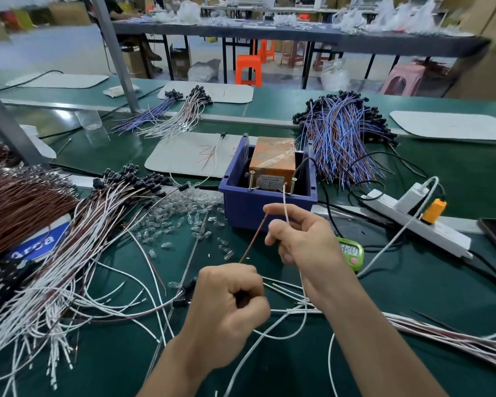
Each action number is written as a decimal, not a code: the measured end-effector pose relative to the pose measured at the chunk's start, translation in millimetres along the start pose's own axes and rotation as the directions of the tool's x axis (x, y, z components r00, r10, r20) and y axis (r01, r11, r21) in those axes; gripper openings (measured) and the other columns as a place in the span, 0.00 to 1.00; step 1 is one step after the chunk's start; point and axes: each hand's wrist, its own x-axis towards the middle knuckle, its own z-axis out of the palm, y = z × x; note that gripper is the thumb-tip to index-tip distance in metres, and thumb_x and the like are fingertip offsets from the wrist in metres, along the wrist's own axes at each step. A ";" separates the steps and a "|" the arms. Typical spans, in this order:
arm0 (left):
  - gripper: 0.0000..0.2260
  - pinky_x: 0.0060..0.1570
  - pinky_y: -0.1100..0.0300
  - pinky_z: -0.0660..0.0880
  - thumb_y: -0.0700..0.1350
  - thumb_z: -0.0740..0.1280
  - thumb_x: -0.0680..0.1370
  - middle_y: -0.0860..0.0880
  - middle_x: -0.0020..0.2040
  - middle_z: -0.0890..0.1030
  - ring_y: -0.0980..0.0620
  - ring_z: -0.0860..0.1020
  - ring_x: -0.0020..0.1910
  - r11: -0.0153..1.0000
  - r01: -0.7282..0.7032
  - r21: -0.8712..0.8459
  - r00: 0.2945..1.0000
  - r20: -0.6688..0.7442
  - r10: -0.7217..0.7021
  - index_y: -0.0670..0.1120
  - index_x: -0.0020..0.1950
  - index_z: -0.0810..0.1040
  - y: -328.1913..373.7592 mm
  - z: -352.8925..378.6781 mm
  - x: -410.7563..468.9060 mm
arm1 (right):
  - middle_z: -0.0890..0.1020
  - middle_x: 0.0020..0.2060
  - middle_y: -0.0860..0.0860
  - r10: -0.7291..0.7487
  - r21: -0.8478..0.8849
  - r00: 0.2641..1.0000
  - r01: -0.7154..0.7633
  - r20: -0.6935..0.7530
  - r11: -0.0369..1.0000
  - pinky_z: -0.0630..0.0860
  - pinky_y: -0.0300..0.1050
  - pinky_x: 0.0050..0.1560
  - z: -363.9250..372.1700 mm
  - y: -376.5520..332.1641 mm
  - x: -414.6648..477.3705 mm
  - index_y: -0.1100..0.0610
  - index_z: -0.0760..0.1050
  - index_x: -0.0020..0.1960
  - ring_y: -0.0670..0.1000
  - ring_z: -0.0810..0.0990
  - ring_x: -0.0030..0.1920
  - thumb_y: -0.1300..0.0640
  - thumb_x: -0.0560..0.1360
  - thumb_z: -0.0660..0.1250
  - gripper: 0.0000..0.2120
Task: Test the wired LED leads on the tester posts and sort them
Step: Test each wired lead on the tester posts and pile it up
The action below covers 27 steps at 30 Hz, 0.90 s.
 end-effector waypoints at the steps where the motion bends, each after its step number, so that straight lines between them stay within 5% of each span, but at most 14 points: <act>1: 0.09 0.29 0.59 0.59 0.43 0.64 0.63 0.53 0.26 0.66 0.57 0.64 0.28 1.000 0.011 -0.024 1.000 0.004 -0.010 0.51 0.26 0.66 -0.3 -1.0 0.1 | 0.80 0.33 0.56 0.011 0.038 1.000 -0.012 0.023 0.999 0.60 0.38 0.27 -2.2 -1.5 -0.5 0.56 0.85 0.50 0.47 0.63 0.26 0.66 0.81 0.65 0.10; 5: 0.10 0.29 0.62 0.57 0.44 0.64 0.62 0.54 0.25 0.64 0.57 0.62 0.27 0.990 0.064 -0.123 0.998 0.025 -0.061 0.55 0.26 0.65 -2.7 -5.0 1.9 | 0.80 0.34 0.57 0.017 0.203 0.988 -0.048 0.152 0.978 0.59 0.39 0.27 -8.8 -9.5 -2.5 0.59 0.85 0.46 0.47 0.63 0.23 0.65 0.80 0.65 0.11; 10: 0.07 0.32 0.60 0.59 0.44 0.66 0.60 0.50 0.26 0.64 0.52 0.62 0.29 0.929 0.098 -0.358 0.994 -0.007 -0.107 0.51 0.26 0.68 -5.0 -8.1 6.0 | 0.80 0.31 0.56 0.006 0.069 0.998 -0.010 0.067 0.998 0.61 0.37 0.26 -7.6 -14.8 0.5 0.60 0.83 0.40 0.48 0.65 0.23 0.65 0.80 0.67 0.11; 13: 0.07 0.47 0.56 0.65 0.44 0.67 0.57 0.48 0.33 0.69 0.47 0.68 0.41 0.701 0.084 -0.708 0.954 -0.146 -0.262 0.48 0.27 0.69 -5.8 -10.7 11.4 | 0.79 0.30 0.57 0.029 0.131 0.998 -0.037 0.064 0.991 0.60 0.40 0.27 -10.7 -15.8 -1.0 0.61 0.83 0.38 0.48 0.65 0.23 0.66 0.80 0.66 0.13; 15: 0.05 0.60 0.51 0.67 0.44 0.70 0.61 0.50 0.38 0.75 0.47 0.72 0.49 0.642 0.067 -0.764 0.915 -0.209 -0.345 0.48 0.30 0.75 -7.0 -11.4 18.7 | 0.78 0.30 0.57 0.035 0.156 0.995 -0.049 0.088 0.987 0.60 0.40 0.27 -11.5 -13.5 -2.6 0.59 0.83 0.36 0.48 0.65 0.23 0.67 0.80 0.64 0.16; 19: 0.09 0.52 0.59 0.79 0.46 0.76 0.71 0.60 0.45 0.85 0.56 0.82 0.47 0.849 0.310 -0.429 0.880 -0.209 -0.427 0.58 0.49 0.87 -9.5 -6.8 38.1 | 0.77 0.30 0.57 0.004 0.150 0.992 -0.023 0.127 0.988 0.59 0.39 0.27 -9.3 -7.8 -3.4 0.58 0.83 0.37 0.48 0.64 0.23 0.68 0.80 0.64 0.16; 22: 0.09 0.54 0.53 0.80 0.44 0.74 0.77 0.55 0.44 0.88 0.55 0.85 0.47 0.905 0.346 -0.247 0.918 -0.109 -0.381 0.60 0.46 0.88 -10.4 -2.8 41.5 | 0.77 0.30 0.58 -0.047 0.166 0.989 0.023 0.143 0.986 0.60 0.38 0.26 -9.5 -8.0 -3.8 0.60 0.83 0.39 0.47 0.65 0.23 0.69 0.78 0.65 0.13; 27: 0.06 0.48 0.65 0.78 0.50 0.74 0.73 0.60 0.41 0.87 0.61 0.85 0.45 0.939 0.286 -0.189 0.923 -0.209 -0.323 0.62 0.44 0.87 -8.2 -2.8 38.3 | 0.78 0.29 0.60 -0.091 0.049 0.995 0.089 0.043 0.995 0.62 0.37 0.24 -8.6 -4.2 -3.5 0.62 0.84 0.42 0.48 0.66 0.23 0.71 0.78 0.67 0.11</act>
